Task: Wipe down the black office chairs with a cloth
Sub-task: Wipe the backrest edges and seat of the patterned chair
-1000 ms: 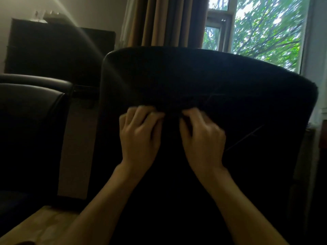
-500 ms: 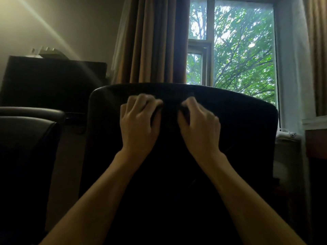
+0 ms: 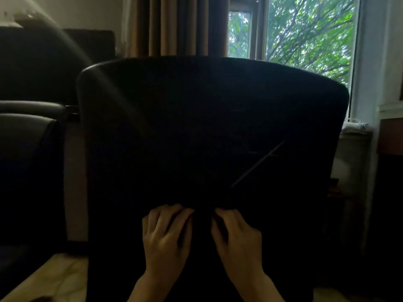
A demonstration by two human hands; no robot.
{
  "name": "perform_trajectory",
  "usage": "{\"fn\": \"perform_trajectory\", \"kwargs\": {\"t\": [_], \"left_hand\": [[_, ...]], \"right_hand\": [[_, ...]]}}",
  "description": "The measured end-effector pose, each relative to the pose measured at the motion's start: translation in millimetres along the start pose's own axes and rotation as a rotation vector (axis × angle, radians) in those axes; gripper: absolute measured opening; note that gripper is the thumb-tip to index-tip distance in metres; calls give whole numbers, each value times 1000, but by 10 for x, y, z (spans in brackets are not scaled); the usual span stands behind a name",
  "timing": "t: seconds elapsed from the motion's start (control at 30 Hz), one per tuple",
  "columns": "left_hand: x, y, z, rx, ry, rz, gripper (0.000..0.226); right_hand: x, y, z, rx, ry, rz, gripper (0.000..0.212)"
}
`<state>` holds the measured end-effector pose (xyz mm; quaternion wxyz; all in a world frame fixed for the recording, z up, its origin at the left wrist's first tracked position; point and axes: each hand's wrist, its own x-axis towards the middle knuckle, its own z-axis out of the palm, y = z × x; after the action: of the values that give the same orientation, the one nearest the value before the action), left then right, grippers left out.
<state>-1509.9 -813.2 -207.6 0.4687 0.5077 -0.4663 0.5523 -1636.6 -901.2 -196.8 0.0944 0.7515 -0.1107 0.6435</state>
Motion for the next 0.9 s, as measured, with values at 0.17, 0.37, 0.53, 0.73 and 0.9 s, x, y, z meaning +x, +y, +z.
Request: {"fn": "perform_trajectory", "kwargs": {"t": [0.17, 0.37, 0.53, 0.73, 0.9], "left_hand": [[80, 70, 59, 10, 19, 2, 20], [813, 247, 270, 10, 96, 33, 19], [1633, 427, 339, 32, 174, 59, 15], [2256, 625, 325, 45, 225, 60, 17], [2116, 648, 363, 72, 195, 24, 16]], "right_hand": [[107, 84, -50, 12, 48, -23, 27], [818, 240, -302, 23, 121, -14, 17], [1533, 354, -529, 74, 250, -21, 15], [2072, 355, -723, 106, 378, -3, 14], [1901, 336, -669, 101, 350, 35, 10]]}}
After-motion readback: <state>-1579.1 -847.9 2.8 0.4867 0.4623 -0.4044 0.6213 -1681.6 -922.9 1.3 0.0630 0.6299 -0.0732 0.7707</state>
